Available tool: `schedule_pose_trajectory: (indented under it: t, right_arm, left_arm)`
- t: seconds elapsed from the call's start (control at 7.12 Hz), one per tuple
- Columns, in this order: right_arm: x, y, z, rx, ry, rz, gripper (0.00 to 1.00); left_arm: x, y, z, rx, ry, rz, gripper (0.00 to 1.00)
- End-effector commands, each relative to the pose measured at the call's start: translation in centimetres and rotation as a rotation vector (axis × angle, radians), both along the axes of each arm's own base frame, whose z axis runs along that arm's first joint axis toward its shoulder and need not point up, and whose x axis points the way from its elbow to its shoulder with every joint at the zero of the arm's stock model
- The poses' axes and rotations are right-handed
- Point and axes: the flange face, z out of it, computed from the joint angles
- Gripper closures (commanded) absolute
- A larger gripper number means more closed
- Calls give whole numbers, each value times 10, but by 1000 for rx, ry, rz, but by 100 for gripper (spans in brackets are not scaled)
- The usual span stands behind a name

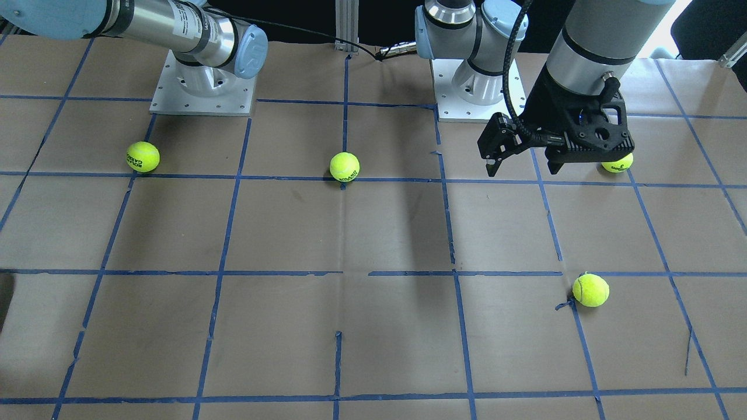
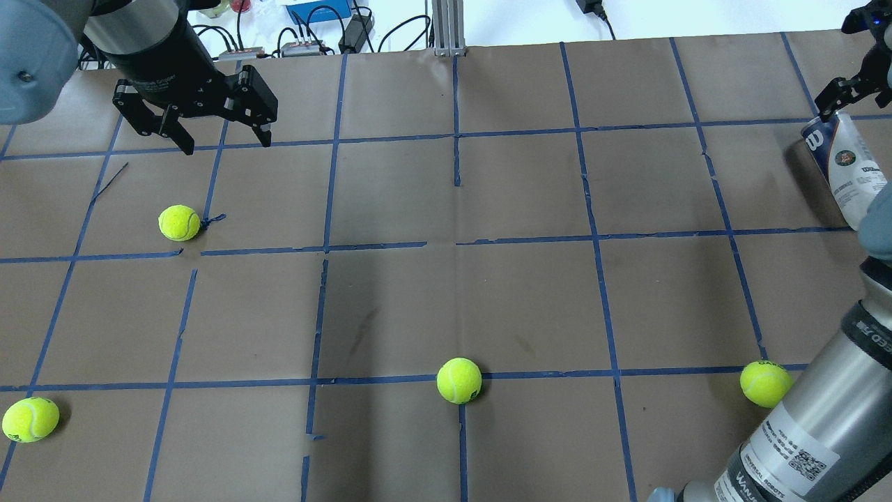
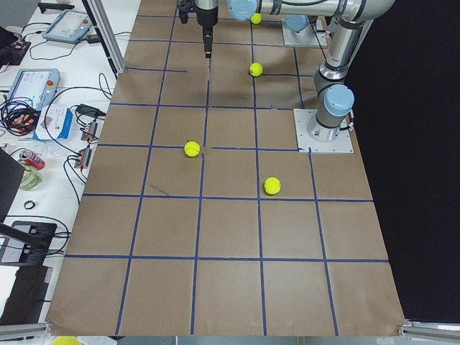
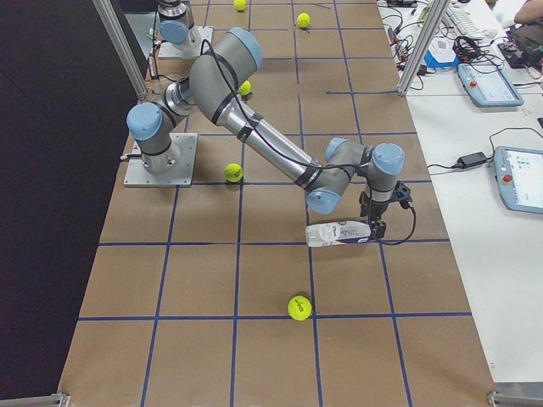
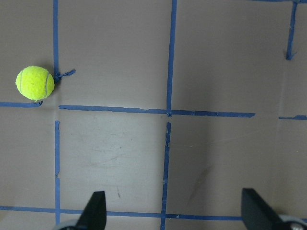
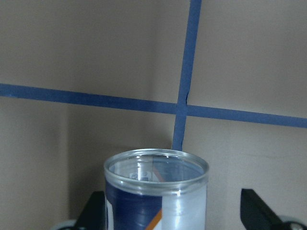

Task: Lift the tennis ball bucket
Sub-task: 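Lift the can with the right gripper off the table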

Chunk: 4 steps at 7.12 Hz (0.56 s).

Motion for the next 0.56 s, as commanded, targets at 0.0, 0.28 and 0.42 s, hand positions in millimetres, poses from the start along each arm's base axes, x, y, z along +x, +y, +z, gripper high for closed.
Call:
schedule_pose_trajectory:
  t: [0.0,0.28,0.42]
  right_arm:
    - [4,-1,-17,-6,-52,8,0]
    - [1,1,-20,-10,-67,7,0]
    - [-6,3,-20,-26,-65,4,5]
  left_arm:
    - [0,0,0,0,0,0,0]
    - [0,0,0,0,0,0,0]
    - [0,0,0,0,0,0,0]
